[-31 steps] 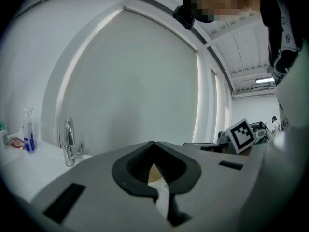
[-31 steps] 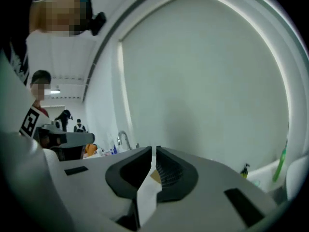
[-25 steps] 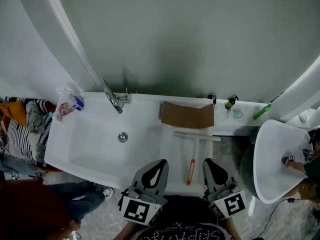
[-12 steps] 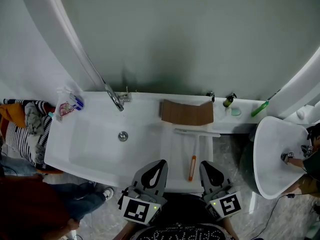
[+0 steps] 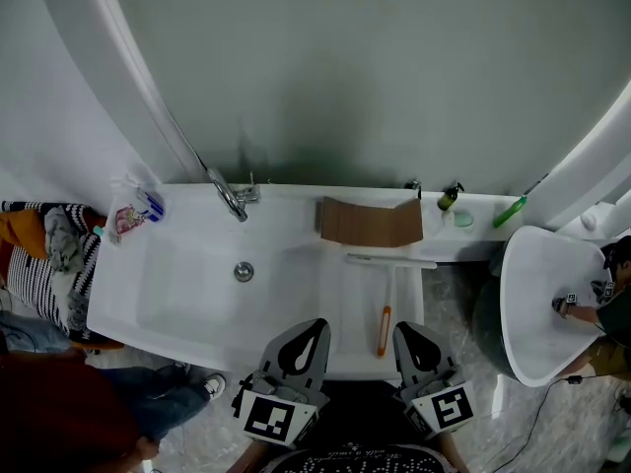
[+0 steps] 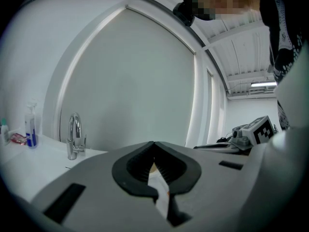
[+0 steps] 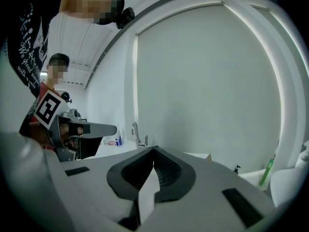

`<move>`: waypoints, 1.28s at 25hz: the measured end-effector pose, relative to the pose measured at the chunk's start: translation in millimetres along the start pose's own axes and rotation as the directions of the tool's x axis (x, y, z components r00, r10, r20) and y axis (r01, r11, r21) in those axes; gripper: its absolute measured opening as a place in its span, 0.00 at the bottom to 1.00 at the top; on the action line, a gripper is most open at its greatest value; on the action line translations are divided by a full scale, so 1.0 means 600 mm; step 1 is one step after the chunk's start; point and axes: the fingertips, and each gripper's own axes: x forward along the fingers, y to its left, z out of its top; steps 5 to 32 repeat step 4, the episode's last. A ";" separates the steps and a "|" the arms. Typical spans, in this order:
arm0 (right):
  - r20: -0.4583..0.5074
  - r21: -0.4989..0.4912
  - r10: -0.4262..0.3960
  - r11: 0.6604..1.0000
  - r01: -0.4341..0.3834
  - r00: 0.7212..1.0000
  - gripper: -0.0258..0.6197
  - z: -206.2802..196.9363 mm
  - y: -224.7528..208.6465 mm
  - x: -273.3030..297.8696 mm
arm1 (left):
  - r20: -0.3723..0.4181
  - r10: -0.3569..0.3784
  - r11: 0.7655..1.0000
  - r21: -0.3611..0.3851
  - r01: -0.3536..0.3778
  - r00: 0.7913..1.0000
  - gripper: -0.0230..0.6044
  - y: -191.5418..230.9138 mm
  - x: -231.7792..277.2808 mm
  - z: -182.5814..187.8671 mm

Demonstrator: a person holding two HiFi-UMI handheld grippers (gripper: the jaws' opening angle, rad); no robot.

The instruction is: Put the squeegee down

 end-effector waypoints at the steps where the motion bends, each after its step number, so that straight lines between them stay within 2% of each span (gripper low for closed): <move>1: -0.001 0.000 -0.002 1.000 0.002 1.000 0.07 -0.002 0.003 0.002 | -0.007 -0.002 1.000 0.002 0.002 1.000 0.04 0.003 -0.001 -0.003; 32: -0.002 0.004 -0.007 1.000 0.007 1.000 0.07 -0.009 0.008 0.009 | 0.006 -0.004 1.000 0.000 0.004 1.000 0.04 0.014 0.000 -0.004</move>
